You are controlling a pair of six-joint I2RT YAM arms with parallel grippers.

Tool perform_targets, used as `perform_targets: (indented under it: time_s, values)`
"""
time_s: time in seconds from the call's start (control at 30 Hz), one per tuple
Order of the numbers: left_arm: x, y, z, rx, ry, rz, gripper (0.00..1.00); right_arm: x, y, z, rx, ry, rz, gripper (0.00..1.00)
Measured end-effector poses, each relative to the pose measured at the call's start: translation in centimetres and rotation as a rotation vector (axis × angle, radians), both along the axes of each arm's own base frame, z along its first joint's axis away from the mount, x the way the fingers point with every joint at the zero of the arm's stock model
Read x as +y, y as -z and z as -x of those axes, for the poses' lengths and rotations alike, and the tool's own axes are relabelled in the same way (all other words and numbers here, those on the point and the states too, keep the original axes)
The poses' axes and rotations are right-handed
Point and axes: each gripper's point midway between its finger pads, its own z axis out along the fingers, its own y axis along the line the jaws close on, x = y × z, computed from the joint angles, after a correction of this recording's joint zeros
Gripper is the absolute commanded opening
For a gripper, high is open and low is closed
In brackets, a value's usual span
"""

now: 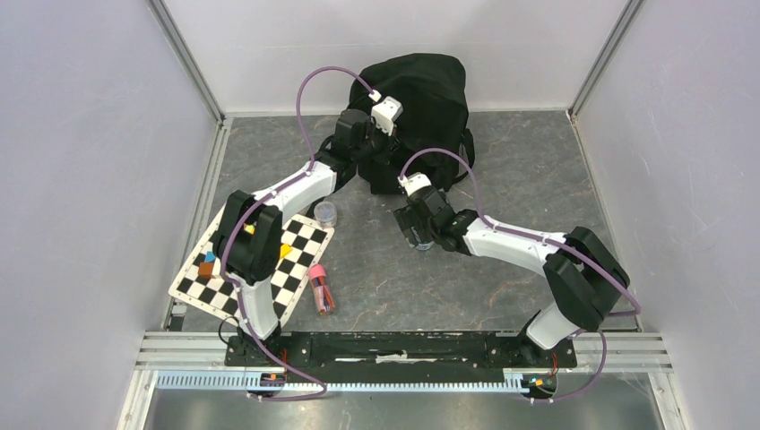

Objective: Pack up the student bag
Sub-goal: Pick up the stationery from the center of the board.

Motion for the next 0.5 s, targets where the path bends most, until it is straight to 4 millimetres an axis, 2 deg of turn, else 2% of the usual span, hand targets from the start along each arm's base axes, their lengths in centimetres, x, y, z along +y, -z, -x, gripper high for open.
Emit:
perform_targets:
  time_s: [0.07, 0.2, 0.33, 0.4, 0.47, 0.5]
  values:
    - [0.0, 0.0, 0.0, 0.000, 0.000, 0.000, 0.02, 0.0, 0.5, 0.1, 0.013, -0.002, 0.005, 0.83]
    - [0.0, 0.0, 0.0, 0.000, 0.000, 0.000, 0.02, 0.1, 1.7, 0.2, 0.043, -0.010, 0.014, 0.51]
    - [0.0, -0.1, 0.0, -0.001, -0.001, 0.000, 0.02, 0.2, 1.4, 0.0, 0.031, -0.012, 0.001, 0.22]
    - [0.0, -0.1, 0.0, -0.002, -0.001, 0.001, 0.02, 0.0, 1.1, 0.1, 0.015, -0.030, 0.003, 0.09]
    - [0.0, -0.2, 0.1, -0.002, 0.000, 0.001, 0.02, -0.1, -0.2, 0.0, -0.031, -0.050, -0.011, 0.00]
    - [0.0, -0.2, 0.1, -0.002, 0.000, 0.002, 0.02, -0.2, -1.3, -0.2, -0.069, -0.060, -0.025, 0.00]
